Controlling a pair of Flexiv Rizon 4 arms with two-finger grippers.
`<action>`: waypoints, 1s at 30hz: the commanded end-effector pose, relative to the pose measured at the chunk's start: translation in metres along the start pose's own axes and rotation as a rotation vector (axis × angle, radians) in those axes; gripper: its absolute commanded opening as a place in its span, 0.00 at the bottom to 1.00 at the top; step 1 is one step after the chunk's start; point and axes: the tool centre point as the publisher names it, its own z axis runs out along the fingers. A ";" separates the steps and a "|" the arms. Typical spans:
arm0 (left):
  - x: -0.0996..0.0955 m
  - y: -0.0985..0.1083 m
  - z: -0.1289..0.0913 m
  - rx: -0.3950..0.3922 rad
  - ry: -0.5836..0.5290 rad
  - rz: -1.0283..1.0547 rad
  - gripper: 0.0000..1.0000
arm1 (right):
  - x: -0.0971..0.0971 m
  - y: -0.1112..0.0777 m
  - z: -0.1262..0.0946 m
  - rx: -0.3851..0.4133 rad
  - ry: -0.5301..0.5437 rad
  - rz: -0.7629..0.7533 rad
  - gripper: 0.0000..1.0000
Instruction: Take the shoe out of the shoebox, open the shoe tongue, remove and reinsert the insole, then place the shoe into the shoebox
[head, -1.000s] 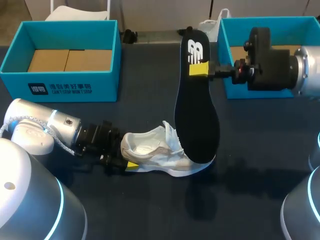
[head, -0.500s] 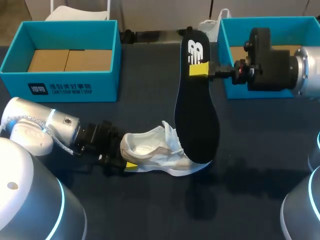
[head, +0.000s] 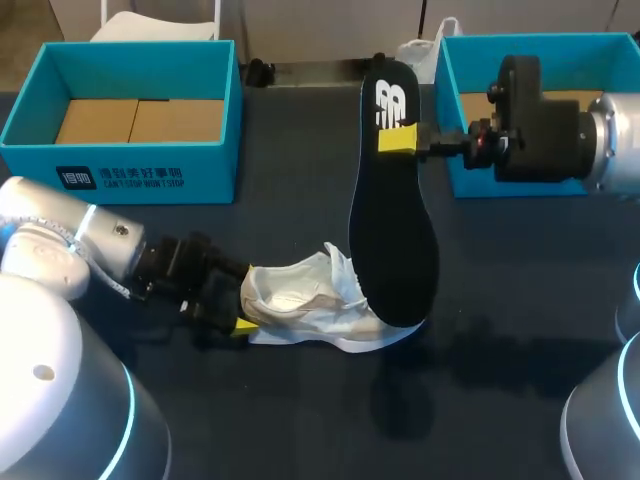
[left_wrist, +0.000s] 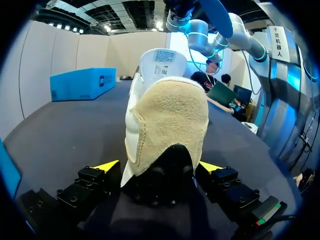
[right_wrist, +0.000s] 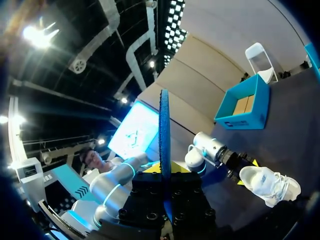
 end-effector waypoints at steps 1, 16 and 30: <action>0.002 -0.006 -0.007 -0.048 -0.001 0.002 1.00 | 0.000 0.000 0.001 0.001 -0.005 0.002 0.00; 0.002 -0.013 -0.027 -0.329 -0.004 0.000 1.00 | 0.000 0.000 0.001 0.001 -0.005 0.002 0.00; 0.006 -0.031 -0.042 -0.637 0.026 0.072 1.00 | 0.000 0.000 0.001 0.001 -0.005 0.002 0.00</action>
